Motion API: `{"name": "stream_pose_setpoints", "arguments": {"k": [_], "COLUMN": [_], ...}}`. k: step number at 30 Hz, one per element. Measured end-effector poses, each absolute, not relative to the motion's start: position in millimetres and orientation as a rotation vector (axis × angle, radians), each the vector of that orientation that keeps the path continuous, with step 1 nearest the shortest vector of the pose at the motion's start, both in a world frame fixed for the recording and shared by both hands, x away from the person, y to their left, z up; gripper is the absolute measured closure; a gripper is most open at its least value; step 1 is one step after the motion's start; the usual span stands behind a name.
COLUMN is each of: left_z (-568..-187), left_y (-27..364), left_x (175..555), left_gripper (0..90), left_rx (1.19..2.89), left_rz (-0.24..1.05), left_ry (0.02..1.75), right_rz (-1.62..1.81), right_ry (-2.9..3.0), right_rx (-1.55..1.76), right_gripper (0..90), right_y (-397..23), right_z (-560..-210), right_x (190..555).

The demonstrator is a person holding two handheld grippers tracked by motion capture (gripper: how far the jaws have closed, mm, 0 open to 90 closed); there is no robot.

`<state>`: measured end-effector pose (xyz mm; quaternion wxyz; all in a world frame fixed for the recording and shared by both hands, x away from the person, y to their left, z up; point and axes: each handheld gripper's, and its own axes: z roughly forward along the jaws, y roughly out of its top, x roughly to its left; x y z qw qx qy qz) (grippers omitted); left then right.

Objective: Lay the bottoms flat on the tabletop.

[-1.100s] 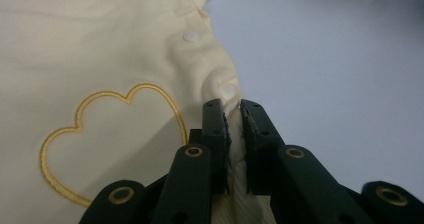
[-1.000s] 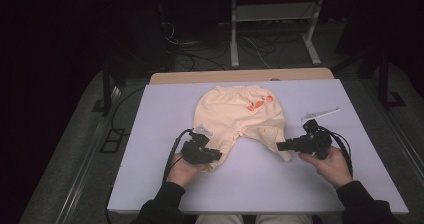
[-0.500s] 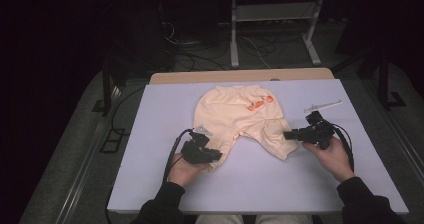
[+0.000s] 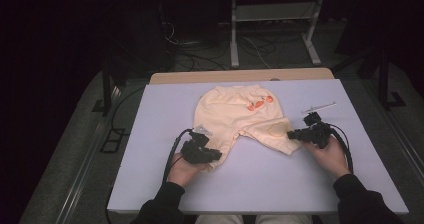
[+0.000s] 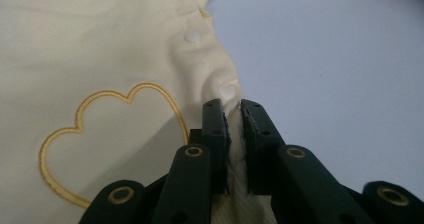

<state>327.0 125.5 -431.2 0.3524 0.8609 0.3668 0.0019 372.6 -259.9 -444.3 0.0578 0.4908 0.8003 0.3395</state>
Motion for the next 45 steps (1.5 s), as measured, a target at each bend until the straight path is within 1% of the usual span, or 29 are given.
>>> {"name": "stream_pose_setpoints", "arguments": {"k": [6,12,19,29,33,35,41,45], "left_z": [-431,-430,-430,-430,-430,-430,-429,-429], "left_y": [126,127,127,128,128,128,128,128], "left_x": [327,327,328,328,328,328,328,328], "left_gripper": [79.9,79.9,79.9,79.9,79.8,79.8,79.8,79.8], "left_rx": [2.227,2.216,2.214,2.211,2.211,2.209,2.206,2.205], "left_rz": [0.003,0.001,-0.003,-0.009,-0.010,-0.010,-0.011,-0.011], "left_ry": [0.949,0.949,0.949,0.946,0.948,0.950,0.950,0.951], "right_rz": [1.066,1.096,1.176,1.292,1.361,1.398,1.436,1.420], "right_ry": [2.417,2.392,2.357,2.330,2.322,2.325,2.378,2.427], "right_rx": [1.524,1.513,1.457,1.410,1.381,1.355,1.288,1.231], "right_gripper": [74.5,65.3,57.7,53.7,50.6,48.3,37.4,28.4], "right_y": [-263,-264,-264,-264,-263,-261,-250,-243], "right_z": [-445,-435,-417,-397,-387,-382,-379,-381], "right_x": [373,366,354,341,336,333,329,328]}}
